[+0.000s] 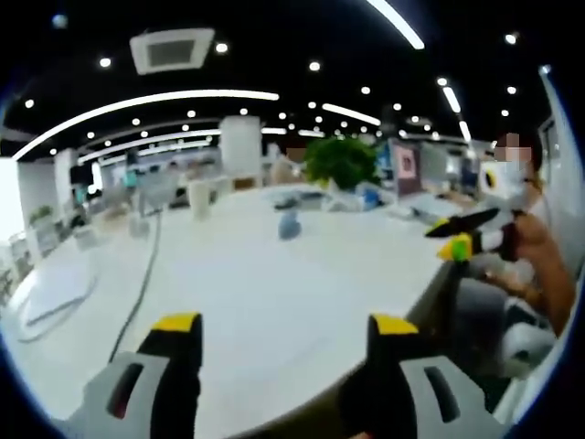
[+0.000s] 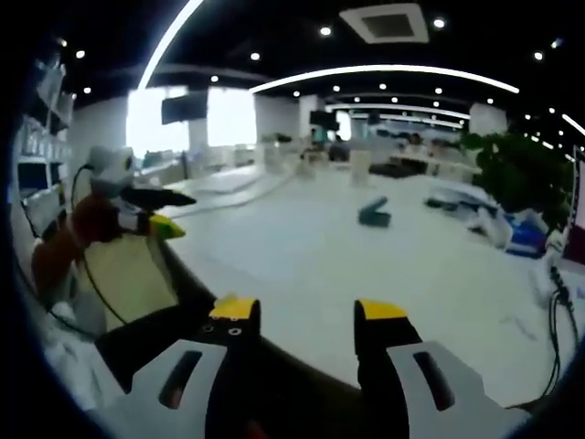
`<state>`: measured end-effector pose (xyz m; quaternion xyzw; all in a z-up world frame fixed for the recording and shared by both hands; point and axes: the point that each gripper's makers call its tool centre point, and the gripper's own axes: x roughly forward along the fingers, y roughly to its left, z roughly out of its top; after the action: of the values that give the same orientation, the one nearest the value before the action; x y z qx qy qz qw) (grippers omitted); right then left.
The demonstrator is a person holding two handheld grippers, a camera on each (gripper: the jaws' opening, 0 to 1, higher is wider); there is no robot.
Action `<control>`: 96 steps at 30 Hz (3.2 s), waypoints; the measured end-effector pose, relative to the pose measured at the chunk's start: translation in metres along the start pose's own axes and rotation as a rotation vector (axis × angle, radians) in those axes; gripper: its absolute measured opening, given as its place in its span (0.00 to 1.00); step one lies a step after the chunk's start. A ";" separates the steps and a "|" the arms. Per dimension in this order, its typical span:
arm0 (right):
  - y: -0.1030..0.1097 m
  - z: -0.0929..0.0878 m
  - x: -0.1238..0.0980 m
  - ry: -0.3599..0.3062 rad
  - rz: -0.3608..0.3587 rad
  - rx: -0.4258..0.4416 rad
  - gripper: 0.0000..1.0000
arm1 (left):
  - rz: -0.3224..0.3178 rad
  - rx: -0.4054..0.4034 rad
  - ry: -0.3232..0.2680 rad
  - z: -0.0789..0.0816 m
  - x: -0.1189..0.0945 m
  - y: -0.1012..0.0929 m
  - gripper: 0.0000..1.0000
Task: Pick up the paper insert the paper into the punch align the paper edges press the punch to punch holes
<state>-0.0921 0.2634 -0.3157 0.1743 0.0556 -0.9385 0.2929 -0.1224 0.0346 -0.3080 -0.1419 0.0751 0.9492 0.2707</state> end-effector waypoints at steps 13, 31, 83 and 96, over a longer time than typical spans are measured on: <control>0.020 0.009 0.024 -0.027 0.068 -0.001 0.39 | 0.031 -0.004 0.013 -0.014 -0.001 0.014 0.72; 0.036 0.011 0.065 0.057 0.068 -0.037 0.38 | 0.040 -0.013 -0.010 -0.017 0.005 0.043 0.71; 0.028 -0.012 0.143 0.296 0.052 0.008 0.41 | -0.047 0.018 0.021 -0.036 0.079 0.063 0.71; 0.031 -0.011 0.147 0.301 0.046 -0.004 0.42 | -0.064 -0.007 0.032 -0.042 0.088 0.060 0.71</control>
<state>-0.1838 0.1621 -0.3793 0.3134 0.0968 -0.8948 0.3029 -0.2159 0.0179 -0.3715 -0.1604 0.0716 0.9379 0.2991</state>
